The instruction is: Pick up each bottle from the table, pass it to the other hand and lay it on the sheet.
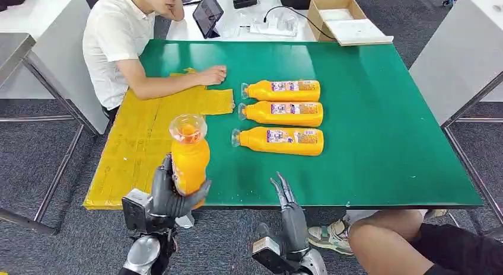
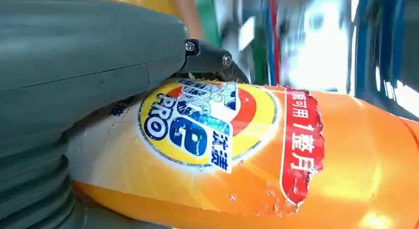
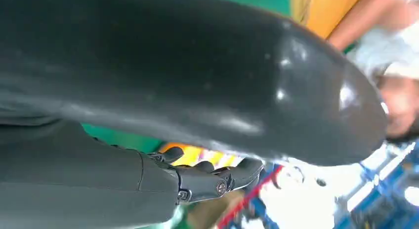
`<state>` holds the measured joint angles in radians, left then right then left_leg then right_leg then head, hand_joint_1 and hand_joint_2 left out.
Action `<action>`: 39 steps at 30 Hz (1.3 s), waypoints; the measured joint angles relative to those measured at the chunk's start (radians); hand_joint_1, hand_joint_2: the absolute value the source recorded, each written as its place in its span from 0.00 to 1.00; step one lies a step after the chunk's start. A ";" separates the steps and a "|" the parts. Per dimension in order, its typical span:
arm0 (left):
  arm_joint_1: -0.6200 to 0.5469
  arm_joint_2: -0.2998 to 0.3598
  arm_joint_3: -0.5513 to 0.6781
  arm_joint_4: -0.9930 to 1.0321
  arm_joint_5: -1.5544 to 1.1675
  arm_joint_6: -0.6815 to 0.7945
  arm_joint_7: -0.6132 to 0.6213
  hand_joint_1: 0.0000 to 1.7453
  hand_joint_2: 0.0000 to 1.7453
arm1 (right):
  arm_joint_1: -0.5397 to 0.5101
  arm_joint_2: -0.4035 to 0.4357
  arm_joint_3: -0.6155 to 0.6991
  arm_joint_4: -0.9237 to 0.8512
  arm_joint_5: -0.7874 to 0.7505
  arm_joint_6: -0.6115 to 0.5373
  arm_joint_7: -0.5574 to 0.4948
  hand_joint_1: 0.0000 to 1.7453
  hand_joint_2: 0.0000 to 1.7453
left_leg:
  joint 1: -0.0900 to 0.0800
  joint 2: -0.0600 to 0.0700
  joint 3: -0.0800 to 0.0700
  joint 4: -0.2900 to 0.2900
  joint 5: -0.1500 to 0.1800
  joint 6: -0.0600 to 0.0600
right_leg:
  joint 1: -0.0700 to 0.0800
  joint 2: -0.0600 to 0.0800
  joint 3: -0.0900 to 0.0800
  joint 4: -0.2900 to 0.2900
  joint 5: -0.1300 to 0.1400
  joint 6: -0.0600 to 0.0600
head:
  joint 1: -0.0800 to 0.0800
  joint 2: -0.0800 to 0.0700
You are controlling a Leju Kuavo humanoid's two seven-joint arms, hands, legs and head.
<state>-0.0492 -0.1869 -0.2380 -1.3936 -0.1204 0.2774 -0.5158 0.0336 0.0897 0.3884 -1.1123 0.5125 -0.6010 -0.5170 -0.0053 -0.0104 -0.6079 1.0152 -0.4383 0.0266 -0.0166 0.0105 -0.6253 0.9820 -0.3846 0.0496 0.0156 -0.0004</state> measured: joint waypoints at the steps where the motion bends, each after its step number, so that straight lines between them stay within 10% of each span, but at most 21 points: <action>1: -0.004 0.000 0.008 0.004 -0.029 0.043 0.000 1.00 1.00 | 0.012 -0.004 -0.006 -0.016 0.025 -0.016 0.013 0.00 0.00 | 0.000 0.000 0.000 0.000 0.000 0.000 | 0.000 0.000 0.000 0.000 0.000 0.000 | 0.000 0.000; 12: -0.089 0.021 0.040 0.108 -0.469 0.379 0.096 0.91 1.00 | 0.089 -0.002 -0.118 -0.138 0.300 -0.035 0.108 0.00 0.00 | 0.000 0.000 0.000 0.000 0.000 0.000 | 0.000 0.000 0.000 0.000 0.000 0.000 | 0.000 0.000; 30: -0.312 0.074 0.023 0.471 -0.909 0.324 0.384 0.82 1.00 | 0.076 -0.009 -0.105 -0.138 0.245 -0.034 0.139 0.00 0.00 | 0.000 0.000 -0.001 0.000 0.001 0.000 | 0.000 0.000 0.000 0.000 0.000 0.000 | 0.000 0.000; 31: -0.336 0.078 0.018 0.507 -0.940 0.302 0.403 0.67 1.00 | 0.069 -0.010 -0.102 -0.137 0.234 -0.033 0.135 0.00 0.00 | 0.000 0.000 -0.001 0.000 0.001 0.000 | 0.000 0.000 -0.001 0.000 0.001 0.000 | 0.000 0.000; 32: -0.364 0.084 0.011 0.550 -0.973 0.281 0.425 0.28 1.00 | 0.061 -0.010 -0.099 -0.135 0.222 -0.032 0.127 0.00 0.00 | 0.000 0.000 -0.001 0.000 0.001 0.000 | 0.000 0.000 -0.001 0.000 0.001 0.000 | 0.000 0.000; 39: -0.504 0.114 -0.045 0.765 -1.091 0.126 0.501 0.00 1.00 | 0.024 -0.009 -0.083 -0.121 0.191 -0.026 0.100 0.00 0.00 | 0.000 0.000 -0.001 0.000 0.002 0.000 | 0.000 0.000 0.000 0.001 0.001 0.000 | 0.000 0.000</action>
<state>-0.5529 -0.0725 -0.2827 -0.6288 -1.2115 0.4037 -0.0149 0.0574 0.0809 0.3052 -1.2329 0.7031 -0.6275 -0.4169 -0.0050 -0.0104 -0.6086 1.0152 -0.4360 0.0263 -0.0165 0.0104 -0.6257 0.9829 -0.3831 0.0497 0.0160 -0.0004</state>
